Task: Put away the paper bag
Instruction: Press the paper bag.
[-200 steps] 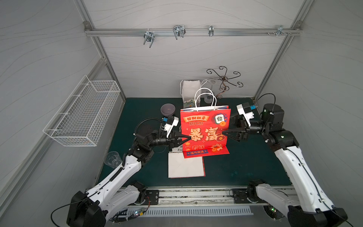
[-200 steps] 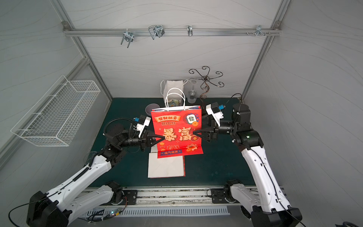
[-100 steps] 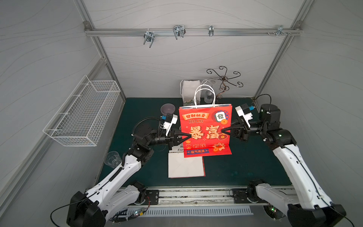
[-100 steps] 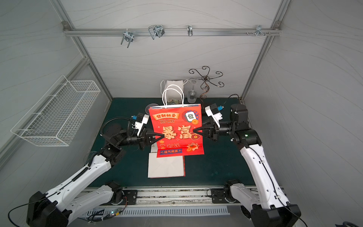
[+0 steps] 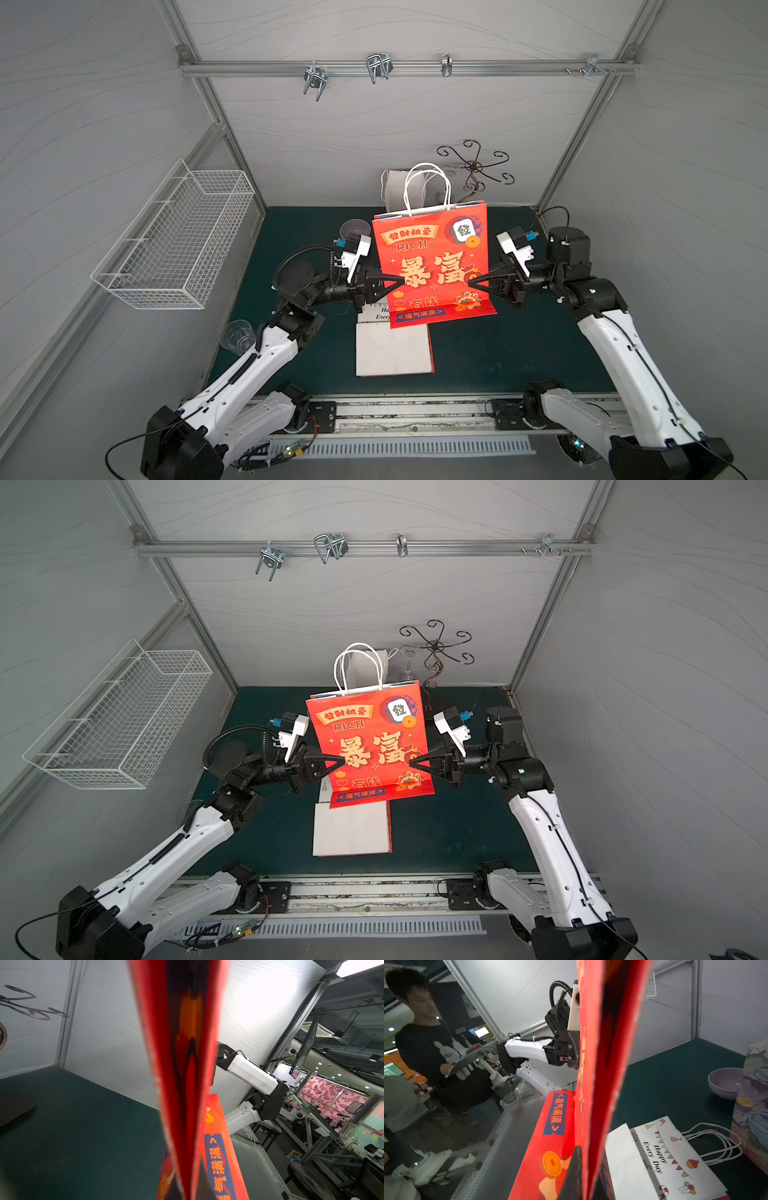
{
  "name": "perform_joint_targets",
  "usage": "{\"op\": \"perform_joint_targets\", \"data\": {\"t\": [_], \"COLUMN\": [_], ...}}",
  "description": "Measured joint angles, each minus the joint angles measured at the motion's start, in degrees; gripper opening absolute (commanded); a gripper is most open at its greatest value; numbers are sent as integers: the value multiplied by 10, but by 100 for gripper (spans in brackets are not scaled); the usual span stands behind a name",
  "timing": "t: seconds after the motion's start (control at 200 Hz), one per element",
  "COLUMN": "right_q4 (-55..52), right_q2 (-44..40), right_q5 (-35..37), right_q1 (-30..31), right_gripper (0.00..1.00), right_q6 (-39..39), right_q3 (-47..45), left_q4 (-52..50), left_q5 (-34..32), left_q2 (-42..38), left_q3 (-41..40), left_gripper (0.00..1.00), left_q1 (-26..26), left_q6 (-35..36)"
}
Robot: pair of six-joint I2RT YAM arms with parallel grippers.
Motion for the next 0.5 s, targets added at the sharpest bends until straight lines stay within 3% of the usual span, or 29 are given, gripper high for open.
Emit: {"op": "perform_joint_targets", "data": {"t": [0.07, 0.085, 0.115, 0.135, 0.19, 0.34, 0.5], "right_q4": [0, -1, -1, -2, -4, -2, -1], "right_q2": [0, 0, -2, -3, -11, -75, -194], "right_q5": [-4, -4, -2, 0, 16, 142, 310], "right_q1": [0, 0, 0, -1, -2, -8, -8], "right_gripper": [0, 9, 43, 60, 77, 87, 88], "right_q6": [5, 6, 8, 11, 14, 11, -23], "right_q3": [5, 7, 10, 11, 16, 17, -43], "left_q4": [5, 7, 9, 11, 12, -33, -137], "left_q5": [-1, -1, -3, -4, -10, -58, -138], "left_q2": [1, 1, 1, 1, 1, -14, -44], "left_q3": [0, 0, 0, 0, 0, 0, 0], "left_gripper": [0, 0, 0, 0, 0, 0, 0], "left_q1": [0, 0, 0, 0, 0, 0, 0], "left_q6": [-5, -6, -8, -9, -9, 22, 78]}}
